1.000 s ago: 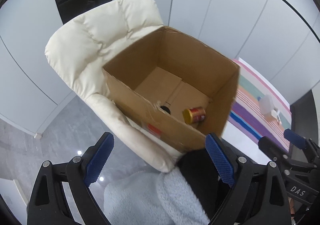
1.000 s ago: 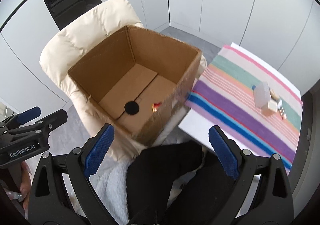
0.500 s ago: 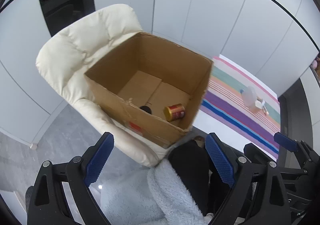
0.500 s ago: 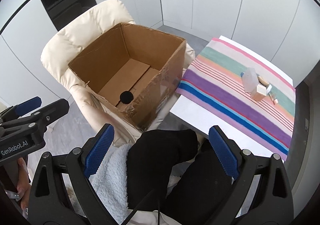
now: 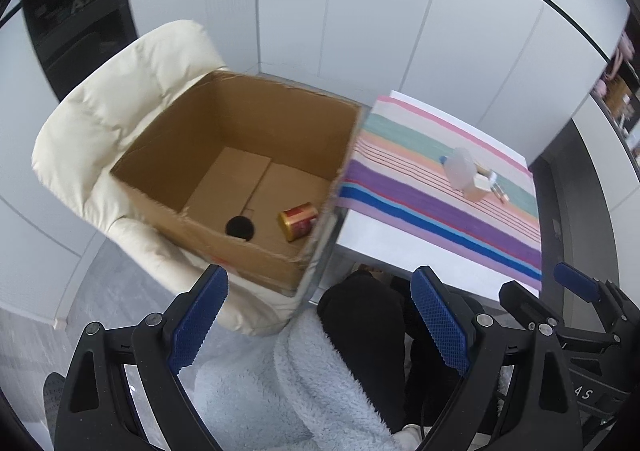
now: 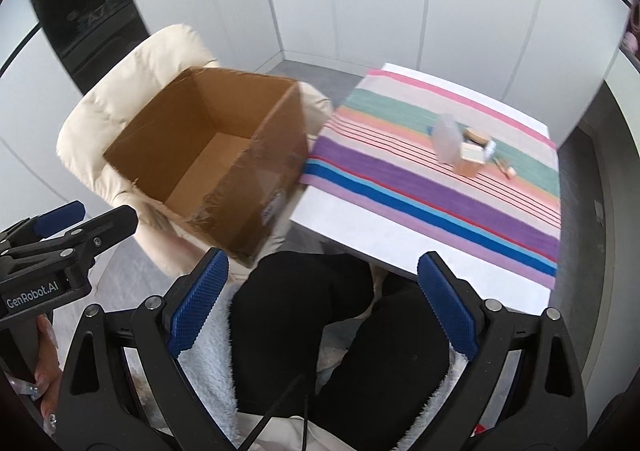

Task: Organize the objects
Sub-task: 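Withdraw both tools from the box back over the striped cloth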

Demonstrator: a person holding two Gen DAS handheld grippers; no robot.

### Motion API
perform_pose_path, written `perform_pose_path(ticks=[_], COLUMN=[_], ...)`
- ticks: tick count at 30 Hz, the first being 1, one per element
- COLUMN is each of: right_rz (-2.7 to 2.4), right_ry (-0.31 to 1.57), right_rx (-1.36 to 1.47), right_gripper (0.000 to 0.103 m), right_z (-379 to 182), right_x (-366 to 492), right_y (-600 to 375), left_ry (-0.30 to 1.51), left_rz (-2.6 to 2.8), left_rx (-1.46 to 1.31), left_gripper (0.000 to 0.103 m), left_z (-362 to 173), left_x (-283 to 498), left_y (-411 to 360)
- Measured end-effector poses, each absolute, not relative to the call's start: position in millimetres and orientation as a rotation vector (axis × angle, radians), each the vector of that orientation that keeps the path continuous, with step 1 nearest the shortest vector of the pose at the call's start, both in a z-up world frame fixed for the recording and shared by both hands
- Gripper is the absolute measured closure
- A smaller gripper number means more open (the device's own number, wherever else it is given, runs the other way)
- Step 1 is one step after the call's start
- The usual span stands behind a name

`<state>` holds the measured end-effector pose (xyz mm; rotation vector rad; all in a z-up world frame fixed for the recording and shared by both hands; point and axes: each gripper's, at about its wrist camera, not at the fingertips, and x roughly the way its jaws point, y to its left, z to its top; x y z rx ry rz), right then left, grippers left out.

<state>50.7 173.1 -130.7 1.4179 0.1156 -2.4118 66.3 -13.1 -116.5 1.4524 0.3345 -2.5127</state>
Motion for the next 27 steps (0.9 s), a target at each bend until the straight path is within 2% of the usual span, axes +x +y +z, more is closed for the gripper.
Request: perform_pose_path(ticks=[19, 27], right_rz=[-2.624, -2.645], right_ry=[-0.11, -0.21], right_rx=[1.561, 1.63], right_gripper=[0.006, 0.006], right_z=[-138, -164], right_x=[47, 37], right_y=[305, 347], left_ry=[0.207, 0.147], left_rz=[-2.661, -2.707], left_rx=[1.625, 1.641], left_gripper=[0.009, 0.009], left_z=[-132, -145], left_x=[17, -4], left_y=[91, 128])
